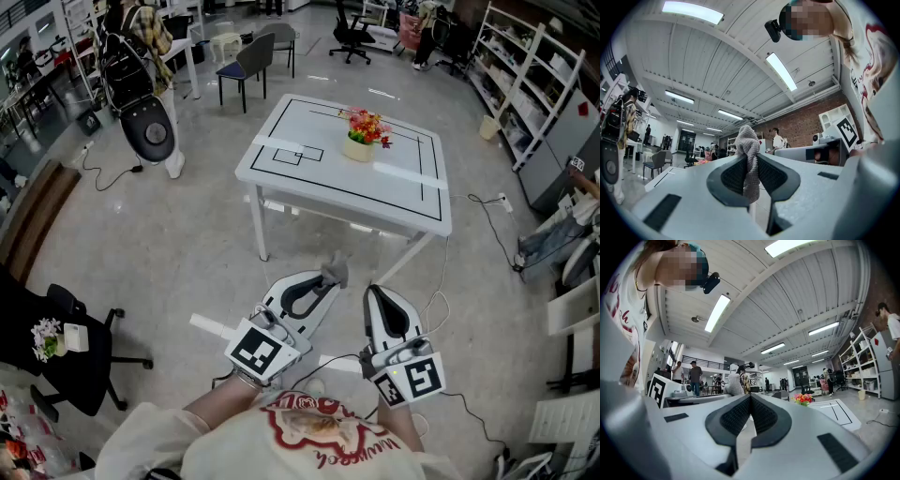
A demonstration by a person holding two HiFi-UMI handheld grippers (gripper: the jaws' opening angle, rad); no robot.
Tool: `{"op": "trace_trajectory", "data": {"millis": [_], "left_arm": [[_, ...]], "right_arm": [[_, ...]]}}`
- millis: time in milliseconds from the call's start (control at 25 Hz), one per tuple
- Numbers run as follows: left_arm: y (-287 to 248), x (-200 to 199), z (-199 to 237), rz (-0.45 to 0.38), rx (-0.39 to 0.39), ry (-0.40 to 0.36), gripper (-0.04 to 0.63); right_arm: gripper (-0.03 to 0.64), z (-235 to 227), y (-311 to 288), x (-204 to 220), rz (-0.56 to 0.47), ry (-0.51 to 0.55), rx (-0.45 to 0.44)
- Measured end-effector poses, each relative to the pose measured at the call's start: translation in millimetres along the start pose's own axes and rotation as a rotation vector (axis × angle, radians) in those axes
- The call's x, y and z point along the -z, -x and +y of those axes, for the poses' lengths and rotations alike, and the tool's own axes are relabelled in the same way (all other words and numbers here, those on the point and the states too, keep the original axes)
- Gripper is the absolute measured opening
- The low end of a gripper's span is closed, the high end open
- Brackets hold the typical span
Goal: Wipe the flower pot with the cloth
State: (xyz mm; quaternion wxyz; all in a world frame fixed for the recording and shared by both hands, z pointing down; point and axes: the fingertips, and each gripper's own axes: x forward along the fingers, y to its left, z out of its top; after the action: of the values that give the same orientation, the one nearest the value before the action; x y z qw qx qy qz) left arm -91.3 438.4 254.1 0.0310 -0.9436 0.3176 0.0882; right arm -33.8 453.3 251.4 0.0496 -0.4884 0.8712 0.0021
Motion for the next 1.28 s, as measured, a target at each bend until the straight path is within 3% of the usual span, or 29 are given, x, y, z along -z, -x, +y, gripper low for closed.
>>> {"op": "trace_trajectory", "data": {"millis": [440, 1280], "left_arm": [[6.2, -1.9, 10.9, -0.010, 0.013, 0.012, 0.055], [47.8, -1.5, 61.9, -0.011, 0.084, 0.051, 0.055]], "right_arm": [[-0.002, 9.7, -9.8, 0.7, -0.004, -0.007, 0.011], [-0.002, 56.2, -40.9, 11.8, -0.049, -0.002, 0.123]]}}
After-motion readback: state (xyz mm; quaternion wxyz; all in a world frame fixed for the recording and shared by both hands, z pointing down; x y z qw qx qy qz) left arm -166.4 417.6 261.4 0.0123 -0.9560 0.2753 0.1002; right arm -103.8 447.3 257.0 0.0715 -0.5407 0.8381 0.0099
